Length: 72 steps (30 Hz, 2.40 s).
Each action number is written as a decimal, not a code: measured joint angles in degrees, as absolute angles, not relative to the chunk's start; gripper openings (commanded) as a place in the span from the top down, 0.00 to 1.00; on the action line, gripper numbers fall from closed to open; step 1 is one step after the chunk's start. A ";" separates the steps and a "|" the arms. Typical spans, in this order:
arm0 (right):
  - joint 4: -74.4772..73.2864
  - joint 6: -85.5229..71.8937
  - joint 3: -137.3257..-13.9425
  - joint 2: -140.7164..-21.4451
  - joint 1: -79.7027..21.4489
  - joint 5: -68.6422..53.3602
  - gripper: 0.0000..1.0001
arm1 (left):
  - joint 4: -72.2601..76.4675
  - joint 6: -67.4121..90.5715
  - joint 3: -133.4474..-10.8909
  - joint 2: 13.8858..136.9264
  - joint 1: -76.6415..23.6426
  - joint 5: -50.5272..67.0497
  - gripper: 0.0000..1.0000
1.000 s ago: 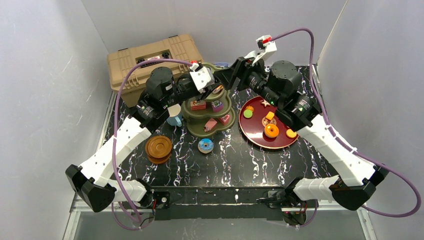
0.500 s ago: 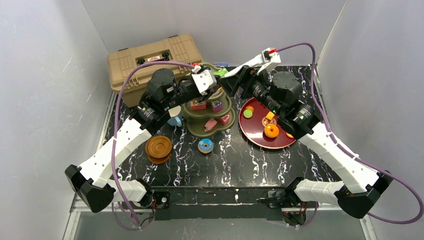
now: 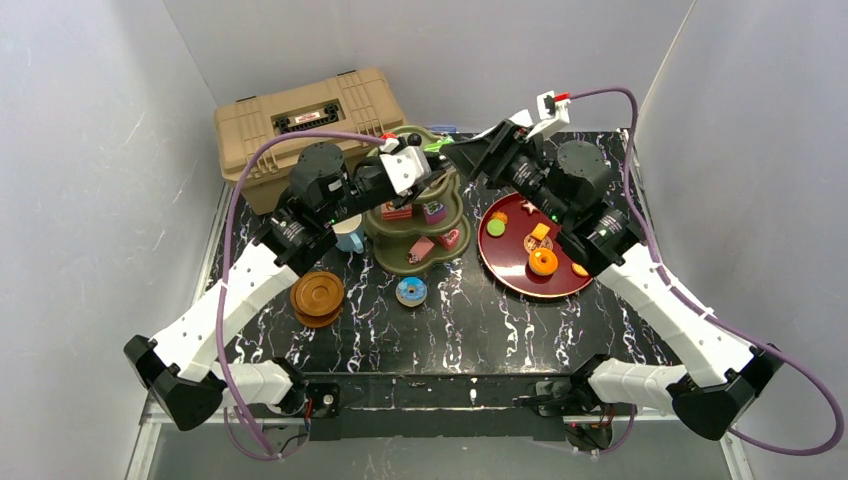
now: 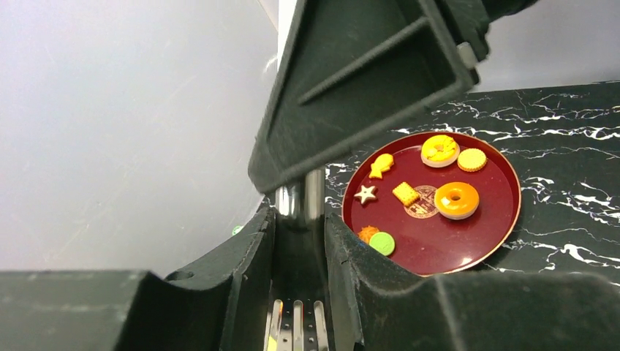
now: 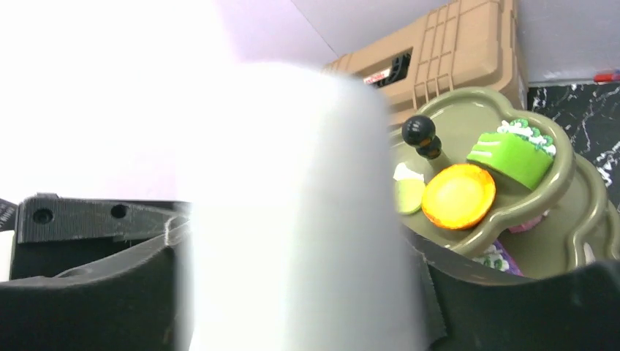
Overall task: Serve the afternoon tea
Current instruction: Adjust the clamp.
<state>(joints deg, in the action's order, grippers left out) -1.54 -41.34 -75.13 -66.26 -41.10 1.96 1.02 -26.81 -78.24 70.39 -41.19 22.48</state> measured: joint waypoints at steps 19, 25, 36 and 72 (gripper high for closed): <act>7.57 -49.82 -73.03 -68.14 -33.04 -12.58 0.57 | 1.21 -28.51 -77.14 68.55 -41.71 20.71 1.00; 9.17 -51.11 -72.95 -68.20 -32.38 -15.75 0.73 | 0.16 -28.53 -77.12 69.01 -41.76 20.56 0.53; 4.43 -46.04 -74.41 -70.24 -32.40 -18.96 0.76 | -4.03 -29.50 -80.68 72.34 -42.65 21.82 0.44; 7.70 -46.24 -73.36 -68.34 -32.67 -16.51 0.34 | -6.02 -21.43 -81.97 77.21 -46.15 11.25 1.00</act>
<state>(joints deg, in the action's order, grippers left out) 7.70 -46.24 -73.36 -68.34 -32.67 -16.51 -6.02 -21.43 -81.97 77.21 -46.15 11.25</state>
